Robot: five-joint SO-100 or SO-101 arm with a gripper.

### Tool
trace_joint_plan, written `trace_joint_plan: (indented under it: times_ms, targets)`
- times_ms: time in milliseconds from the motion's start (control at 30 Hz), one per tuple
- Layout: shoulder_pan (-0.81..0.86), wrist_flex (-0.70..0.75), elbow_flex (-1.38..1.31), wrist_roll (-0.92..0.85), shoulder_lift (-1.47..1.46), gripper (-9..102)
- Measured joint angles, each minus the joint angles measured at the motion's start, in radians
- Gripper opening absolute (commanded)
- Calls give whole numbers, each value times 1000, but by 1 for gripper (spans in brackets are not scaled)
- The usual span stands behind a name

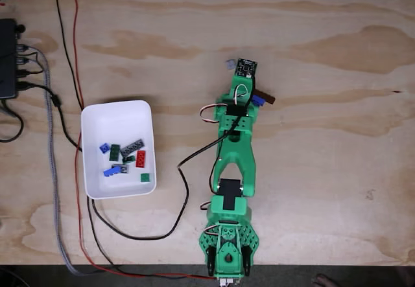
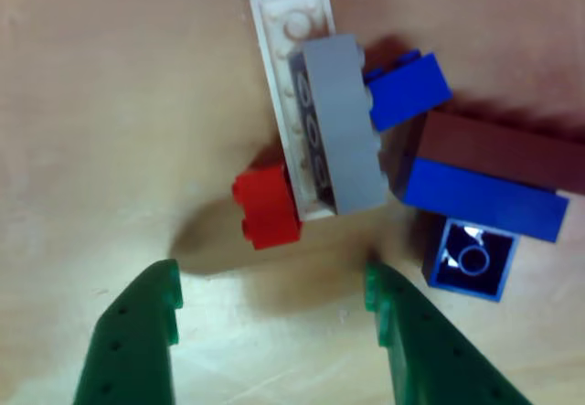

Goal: Put all lego bricks in the bin.

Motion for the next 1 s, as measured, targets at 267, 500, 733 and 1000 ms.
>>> trace_joint_plan:
  times_ms: [267, 500, 733, 1000]
  targets:
    - [12, -95, -66, -58, -72, 7]
    - [-3, -115, -48, -48, -67, 0]
    - [-94, 38, 46, 98, 216, 0]
    - [-262, 480, -198, 249, 624, 0]
